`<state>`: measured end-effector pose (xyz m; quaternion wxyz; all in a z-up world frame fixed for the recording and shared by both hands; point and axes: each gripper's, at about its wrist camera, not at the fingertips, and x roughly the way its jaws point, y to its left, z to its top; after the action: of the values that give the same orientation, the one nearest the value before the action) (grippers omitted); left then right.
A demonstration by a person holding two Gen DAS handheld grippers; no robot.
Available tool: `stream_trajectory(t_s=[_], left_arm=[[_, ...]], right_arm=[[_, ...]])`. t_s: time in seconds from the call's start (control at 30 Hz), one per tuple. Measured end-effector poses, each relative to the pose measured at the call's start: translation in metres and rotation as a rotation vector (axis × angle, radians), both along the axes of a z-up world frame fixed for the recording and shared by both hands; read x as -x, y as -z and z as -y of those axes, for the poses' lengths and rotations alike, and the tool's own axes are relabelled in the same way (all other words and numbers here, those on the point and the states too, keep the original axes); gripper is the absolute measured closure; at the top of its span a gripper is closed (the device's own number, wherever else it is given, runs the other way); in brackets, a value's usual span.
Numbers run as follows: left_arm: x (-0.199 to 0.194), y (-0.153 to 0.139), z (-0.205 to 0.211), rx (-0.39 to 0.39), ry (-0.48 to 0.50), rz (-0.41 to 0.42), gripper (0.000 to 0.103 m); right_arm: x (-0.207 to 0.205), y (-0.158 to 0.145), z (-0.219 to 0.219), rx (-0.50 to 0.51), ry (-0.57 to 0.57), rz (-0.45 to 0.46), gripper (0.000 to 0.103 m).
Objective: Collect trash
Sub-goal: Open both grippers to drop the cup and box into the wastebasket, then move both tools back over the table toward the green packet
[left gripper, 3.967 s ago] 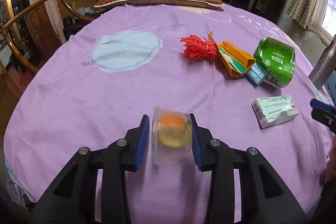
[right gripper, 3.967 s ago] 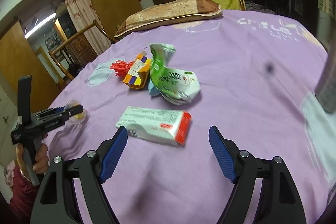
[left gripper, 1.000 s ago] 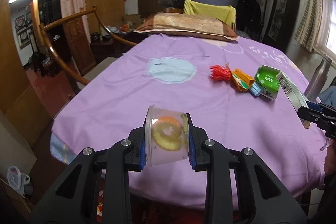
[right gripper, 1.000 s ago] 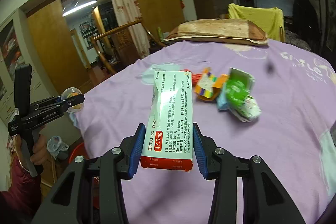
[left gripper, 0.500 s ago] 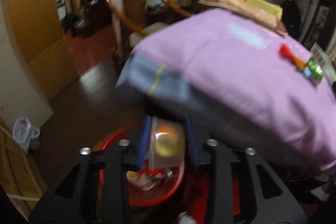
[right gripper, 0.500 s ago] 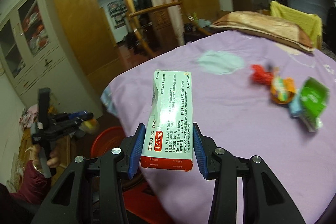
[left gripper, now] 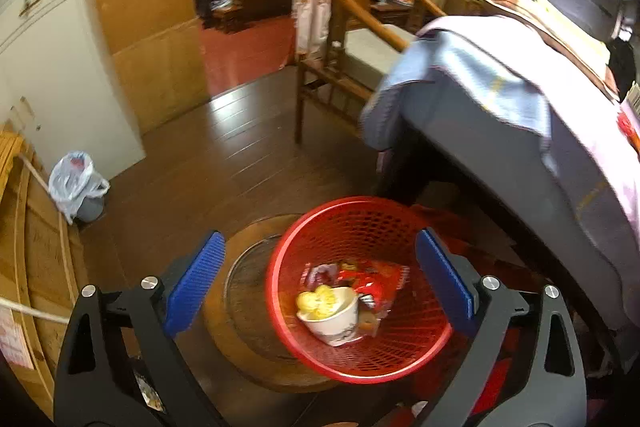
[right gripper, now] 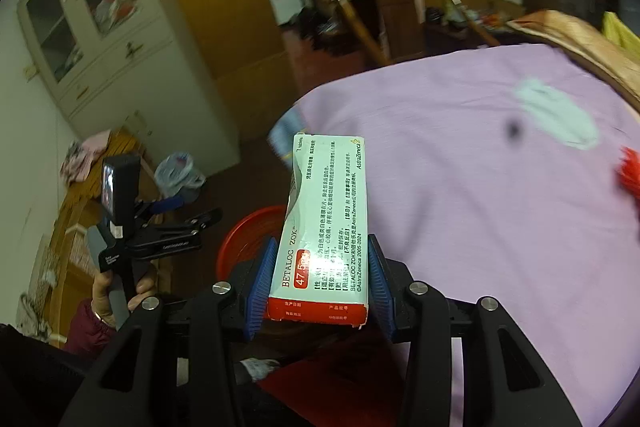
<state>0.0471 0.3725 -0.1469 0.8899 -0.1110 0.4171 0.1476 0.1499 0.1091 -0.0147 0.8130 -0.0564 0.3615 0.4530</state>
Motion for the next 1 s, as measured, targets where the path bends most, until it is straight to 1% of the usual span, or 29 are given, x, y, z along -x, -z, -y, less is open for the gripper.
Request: stream_trajectory(t_s=[0.1, 0.27, 0.3, 0.33, 0.4, 0.5, 0.67, 0.8, 1.0], left_arm=[[0.006, 0.007, -0.014, 0.010, -0.033, -0.010, 0.009], [0.013, 0.015, -0.022, -0.018, -0.062, -0.029, 0.009], [0.014, 0.016, -0.022, -0.022, -0.064, -0.032, 0.009], [0.015, 0.017, -0.023, -0.026, -0.066, -0.034, 0.009], [0.016, 0.017, -0.025, -0.031, -0.068, -0.037, 0.008], [0.016, 0.017, -0.024, -0.024, -0.068, -0.034, 0.008], [0.014, 0.018, -0.019, -0.023, -0.058, -0.038, 0.008], [0.012, 0.007, -0.006, -0.044, -0.037, -0.027, 0.008], [0.012, -0.020, 0.021, -0.079, 0.007, 0.012, 0.008]], right_arm=[[0.005, 0.010, -0.034, 0.033, -0.064, -0.025, 0.059], [0.008, 0.023, -0.082, 0.067, -0.145, -0.065, 0.058], [0.007, 0.026, -0.092, 0.073, -0.151, -0.072, 0.053], [0.007, 0.029, -0.095, 0.078, -0.152, -0.078, 0.044], [0.005, 0.033, -0.102, 0.080, -0.146, -0.084, 0.043], [0.002, 0.035, -0.102, 0.086, -0.134, -0.090, 0.043], [-0.003, 0.029, -0.087, 0.067, -0.094, -0.086, 0.043], [-0.003, 0.020, -0.072, 0.036, -0.065, -0.070, 0.043], [-0.002, 0.004, -0.026, -0.028, -0.013, -0.035, 0.040]])
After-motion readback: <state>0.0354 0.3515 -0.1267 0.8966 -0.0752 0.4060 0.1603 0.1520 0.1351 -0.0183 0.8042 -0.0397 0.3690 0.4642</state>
